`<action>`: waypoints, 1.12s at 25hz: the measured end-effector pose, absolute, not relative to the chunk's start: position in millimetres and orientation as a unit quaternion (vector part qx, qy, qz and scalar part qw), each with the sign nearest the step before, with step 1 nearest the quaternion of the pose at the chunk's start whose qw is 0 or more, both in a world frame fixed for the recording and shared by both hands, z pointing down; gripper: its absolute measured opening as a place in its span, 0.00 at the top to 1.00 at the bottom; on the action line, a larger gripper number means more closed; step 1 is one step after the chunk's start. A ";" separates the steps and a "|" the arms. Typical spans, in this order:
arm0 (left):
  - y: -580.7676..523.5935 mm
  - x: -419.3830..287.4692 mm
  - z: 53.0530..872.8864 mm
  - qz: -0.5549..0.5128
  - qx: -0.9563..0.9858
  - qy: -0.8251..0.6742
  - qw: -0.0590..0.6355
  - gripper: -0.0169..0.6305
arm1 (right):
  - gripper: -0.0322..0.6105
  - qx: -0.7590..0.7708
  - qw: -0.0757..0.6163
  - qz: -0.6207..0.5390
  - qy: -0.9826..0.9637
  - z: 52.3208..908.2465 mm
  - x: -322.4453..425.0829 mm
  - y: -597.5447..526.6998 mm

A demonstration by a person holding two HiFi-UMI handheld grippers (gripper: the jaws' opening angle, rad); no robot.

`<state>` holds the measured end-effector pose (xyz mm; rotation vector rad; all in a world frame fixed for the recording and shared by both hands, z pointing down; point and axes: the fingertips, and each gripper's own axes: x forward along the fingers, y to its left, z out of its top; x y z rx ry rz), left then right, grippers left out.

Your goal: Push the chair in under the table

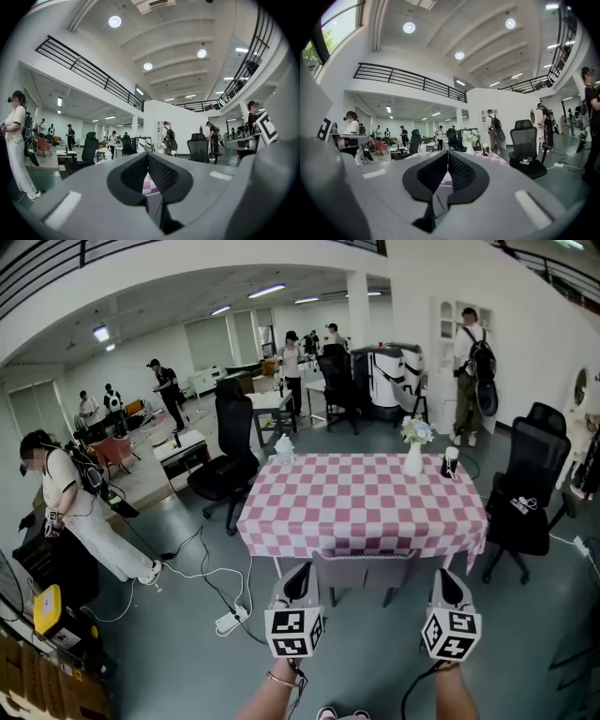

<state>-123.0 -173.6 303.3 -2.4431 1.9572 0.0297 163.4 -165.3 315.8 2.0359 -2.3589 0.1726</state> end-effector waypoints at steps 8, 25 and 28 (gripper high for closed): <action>-166.1 -125.3 312.8 0.014 -0.776 0.631 -0.011 0.97 | 0.94 0.653 0.015 0.055 -0.755 319.4 164.8 -156.5; -169.3 -134.7 323.2 0.009 -0.773 0.634 -0.019 0.97 | 0.94 0.655 0.021 0.053 -0.754 319.9 163.4 -157.6; -170.0 -139.5 324.9 0.013 -0.770 0.637 -0.022 0.97 | 0.94 0.655 0.024 0.052 -0.754 321.1 164.3 -157.6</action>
